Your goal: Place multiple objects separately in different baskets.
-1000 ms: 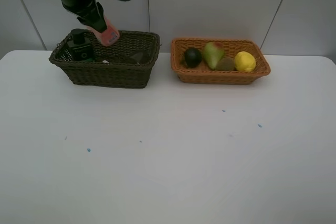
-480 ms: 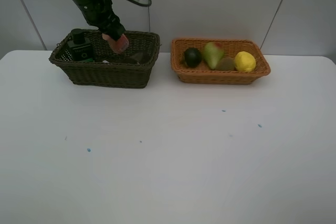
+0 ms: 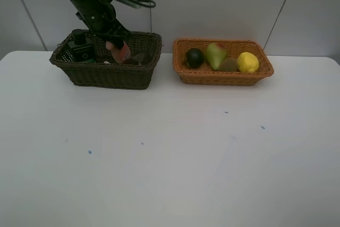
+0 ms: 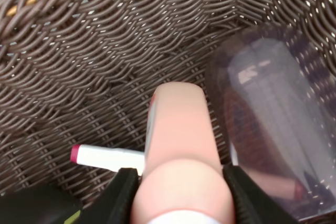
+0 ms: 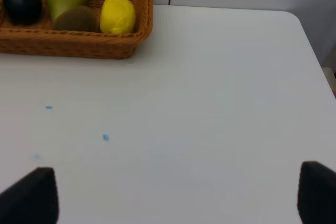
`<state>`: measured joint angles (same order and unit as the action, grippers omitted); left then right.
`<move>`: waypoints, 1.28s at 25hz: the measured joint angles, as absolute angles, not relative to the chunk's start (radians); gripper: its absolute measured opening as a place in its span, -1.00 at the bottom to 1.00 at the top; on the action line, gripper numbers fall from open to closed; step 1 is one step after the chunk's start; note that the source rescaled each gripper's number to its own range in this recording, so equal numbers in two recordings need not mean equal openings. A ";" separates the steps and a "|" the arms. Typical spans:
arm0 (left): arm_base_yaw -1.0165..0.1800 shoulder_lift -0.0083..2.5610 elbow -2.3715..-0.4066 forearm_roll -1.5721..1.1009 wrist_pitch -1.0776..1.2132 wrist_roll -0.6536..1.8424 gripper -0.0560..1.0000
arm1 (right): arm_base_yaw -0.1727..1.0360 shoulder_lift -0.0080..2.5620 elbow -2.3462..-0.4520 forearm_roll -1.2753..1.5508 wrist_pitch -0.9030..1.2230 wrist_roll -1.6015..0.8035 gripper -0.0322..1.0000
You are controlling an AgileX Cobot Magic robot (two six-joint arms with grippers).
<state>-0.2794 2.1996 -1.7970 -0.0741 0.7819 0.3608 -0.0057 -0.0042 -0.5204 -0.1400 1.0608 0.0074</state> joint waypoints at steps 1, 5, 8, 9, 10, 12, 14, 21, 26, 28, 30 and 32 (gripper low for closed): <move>-0.279 2.200 -1.798 -0.074 0.782 0.362 -0.05 | -0.006 -0.004 -0.520 -0.140 1.061 0.007 0.99; -0.279 2.200 -1.798 -0.074 0.785 0.364 0.07 | -0.006 -0.004 -0.520 -0.140 1.061 0.007 0.99; -0.279 2.200 -1.798 -0.074 0.772 0.342 0.70 | -0.006 -0.004 -0.520 -0.140 1.061 0.007 0.99; -0.279 2.200 -1.798 -0.074 0.769 0.340 0.84 | -0.006 -0.004 -0.520 -0.140 1.061 0.007 0.99; -0.279 2.200 -1.798 -0.074 0.768 0.339 0.90 | -0.006 -0.004 -0.520 -0.140 1.061 0.007 0.99; -0.279 2.200 -1.798 -0.074 0.768 0.338 0.95 | -0.006 -0.004 -0.520 -0.140 1.061 0.007 0.99; -0.279 2.200 -1.798 -0.074 0.768 0.338 0.98 | -0.006 -0.004 -0.520 -0.140 1.061 0.007 0.99; -0.279 2.149 -1.800 -0.075 0.813 0.338 1.00 | -0.006 -0.004 -0.520 -0.140 1.061 0.007 0.99; -0.279 2.128 -1.800 -0.075 0.899 0.338 1.00 | -0.006 -0.004 -0.520 -0.140 1.061 0.007 0.99; -0.279 2.116 -1.800 -0.075 0.940 0.337 1.00 | -0.006 -0.004 -0.520 -0.140 1.061 0.007 0.99; -0.279 2.094 -1.800 -0.072 0.970 0.335 1.00 | -0.006 -0.004 -0.520 -0.140 1.061 0.007 0.99; -0.279 2.062 -1.800 -0.072 0.998 0.335 1.00 | -0.006 -0.004 -0.520 -0.140 1.061 0.007 0.99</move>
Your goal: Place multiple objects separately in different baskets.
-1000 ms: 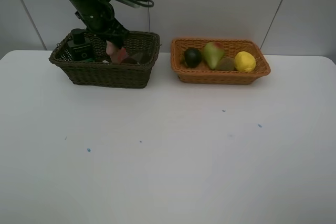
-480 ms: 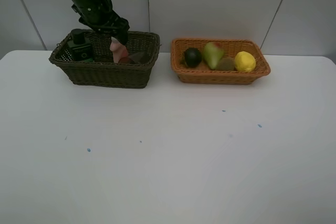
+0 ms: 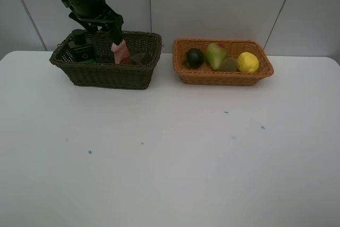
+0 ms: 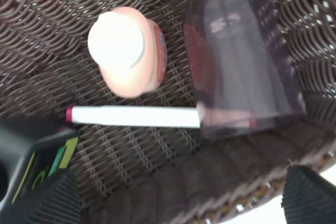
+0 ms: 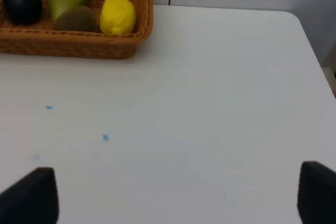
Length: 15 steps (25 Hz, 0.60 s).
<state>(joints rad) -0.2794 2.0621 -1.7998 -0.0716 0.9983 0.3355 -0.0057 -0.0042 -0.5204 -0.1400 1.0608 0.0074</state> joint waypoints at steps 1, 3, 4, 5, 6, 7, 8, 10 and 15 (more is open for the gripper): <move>-0.279 2.046 -1.800 -0.072 1.008 0.335 1.00 | -0.006 -0.004 -0.520 -0.140 1.061 0.007 0.99; -0.279 2.003 -1.800 -0.072 1.047 0.335 1.00 | -0.006 -0.004 -0.520 -0.140 1.061 0.007 0.99; -0.279 1.977 -1.800 -0.072 1.065 0.335 1.00 | -0.006 -0.004 -0.520 -0.140 1.061 0.007 0.99; -0.279 1.955 -1.800 -0.072 1.090 0.335 1.00 | -0.006 -0.004 -0.520 -0.140 1.061 0.007 0.99; -0.279 1.924 -1.800 -0.072 1.120 0.335 1.00 | -0.006 -0.004 -0.520 -0.140 1.061 0.007 0.99; -0.279 1.890 -1.800 -0.072 1.138 0.333 1.00 | -0.006 -0.004 -0.520 -0.140 1.061 0.007 0.99; -0.279 1.860 -1.794 -0.067 1.152 0.326 1.00 | -0.006 -0.004 -0.520 -0.140 1.061 0.007 0.99; -0.279 1.783 -1.771 -0.049 1.172 0.303 1.00 | -0.006 -0.004 -0.520 -0.140 1.061 0.007 0.99; -0.279 1.564 -1.663 -0.026 1.208 0.261 1.00 | -0.006 -0.004 -0.520 -0.140 1.061 0.007 0.99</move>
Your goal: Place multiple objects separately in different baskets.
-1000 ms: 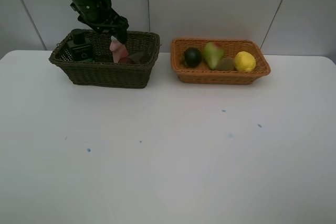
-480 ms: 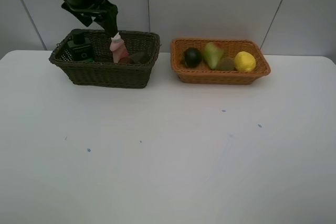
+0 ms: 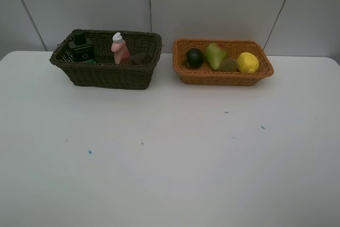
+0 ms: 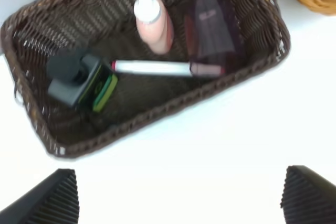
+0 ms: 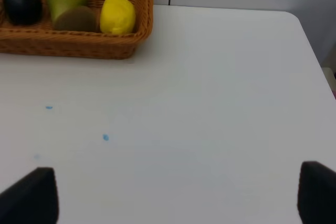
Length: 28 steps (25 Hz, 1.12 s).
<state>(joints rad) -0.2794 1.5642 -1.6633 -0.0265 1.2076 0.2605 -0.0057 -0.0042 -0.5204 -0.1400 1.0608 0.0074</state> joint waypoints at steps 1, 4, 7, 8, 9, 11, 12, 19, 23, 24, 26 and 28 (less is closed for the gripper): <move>-0.279 1.529 -1.632 -0.023 1.210 0.258 1.00 | -0.006 -0.004 -0.520 -0.140 1.061 0.007 0.99; -0.279 1.414 -1.530 0.000 1.211 0.245 1.00 | -0.006 -0.004 -0.520 -0.140 1.061 0.007 0.99; -0.279 1.297 -1.421 0.000 1.216 0.228 1.00 | -0.006 -0.004 -0.520 -0.140 1.061 0.007 0.99; -0.279 1.256 -1.385 0.000 1.218 0.219 1.00 | -0.006 -0.004 -0.520 -0.140 1.061 0.007 0.99; -0.279 1.223 -1.348 0.008 1.218 0.210 1.00 | -0.006 -0.004 -0.520 -0.140 1.061 0.007 0.99; -0.279 1.140 -1.279 0.015 1.218 0.205 1.00 | -0.006 -0.004 -0.520 -0.140 1.061 0.007 0.99; -0.279 1.108 -1.252 0.019 1.218 0.205 1.00 | -0.006 -0.004 -0.520 -0.140 1.061 0.007 0.99; -0.279 0.862 -1.055 0.013 1.220 0.205 1.00 | -0.006 -0.004 -0.520 -0.140 1.061 0.007 0.99; -0.279 0.716 -0.962 -0.016 1.221 0.189 1.00 | -0.006 -0.004 -0.520 -0.140 1.061 0.007 0.99; -0.279 0.681 -0.944 -0.029 1.221 0.182 1.00 | -0.006 -0.004 -0.520 -0.140 1.061 0.007 0.99; -0.279 0.623 -0.895 -0.054 1.221 0.167 1.00 | -0.006 -0.004 -0.520 -0.140 1.061 0.007 0.99; -0.279 0.569 -0.853 -0.069 1.221 0.151 1.00 | -0.006 -0.004 -0.520 -0.140 1.061 0.007 0.99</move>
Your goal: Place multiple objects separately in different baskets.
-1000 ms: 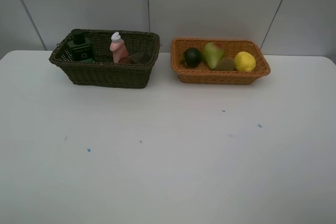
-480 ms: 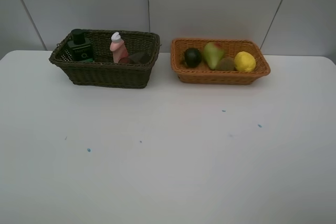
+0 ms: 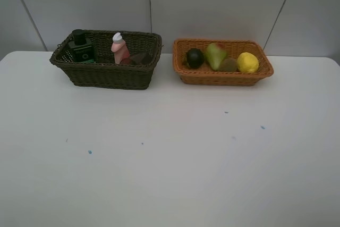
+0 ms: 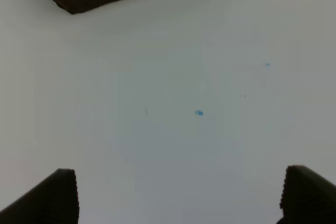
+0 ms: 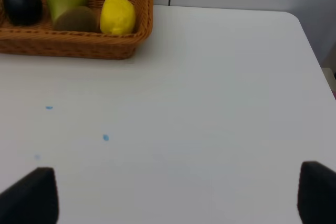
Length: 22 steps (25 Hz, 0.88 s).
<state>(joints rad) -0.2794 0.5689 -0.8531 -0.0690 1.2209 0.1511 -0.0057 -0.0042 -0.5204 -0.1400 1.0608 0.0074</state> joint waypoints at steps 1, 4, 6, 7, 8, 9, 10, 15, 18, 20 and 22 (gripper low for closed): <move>-0.279 0.539 -0.825 -0.074 1.221 0.145 1.00 | -0.006 -0.004 -0.520 -0.140 1.061 0.007 0.99; -0.279 0.456 -0.740 -0.084 1.221 0.135 1.00 | -0.006 -0.004 -0.520 -0.140 1.061 0.007 0.99; -0.279 0.397 -0.681 -0.096 1.221 0.133 1.00 | -0.006 -0.004 -0.520 -0.140 1.061 0.007 0.99; -0.279 0.374 -0.657 -0.100 1.221 0.133 1.00 | -0.006 -0.004 -0.520 -0.140 1.061 0.007 0.99; -0.279 0.346 -0.629 -0.103 1.221 0.133 1.00 | -0.006 -0.004 -0.520 -0.140 1.061 0.007 0.99; -0.279 0.319 -0.603 -0.105 1.221 0.133 1.00 | -0.006 -0.004 -0.520 -0.140 1.061 0.007 0.99; -0.279 0.293 -0.579 -0.108 1.221 0.133 1.00 | -0.006 -0.004 -0.520 -0.140 1.061 0.007 0.99; -0.279 0.195 -0.561 -0.113 1.227 0.133 1.00 | -0.006 -0.004 -0.520 -0.140 1.061 0.007 0.99; -0.279 0.160 -0.561 -0.114 1.227 0.133 1.00 | -0.006 -0.004 -0.520 -0.140 1.061 0.007 0.99; -0.279 0.141 -0.561 -0.114 1.227 0.130 1.00 | -0.006 -0.004 -0.520 -0.140 1.061 0.007 0.99; -0.279 0.120 -0.561 -0.112 1.227 0.124 1.00 | -0.006 -0.004 -0.520 -0.140 1.061 0.007 0.99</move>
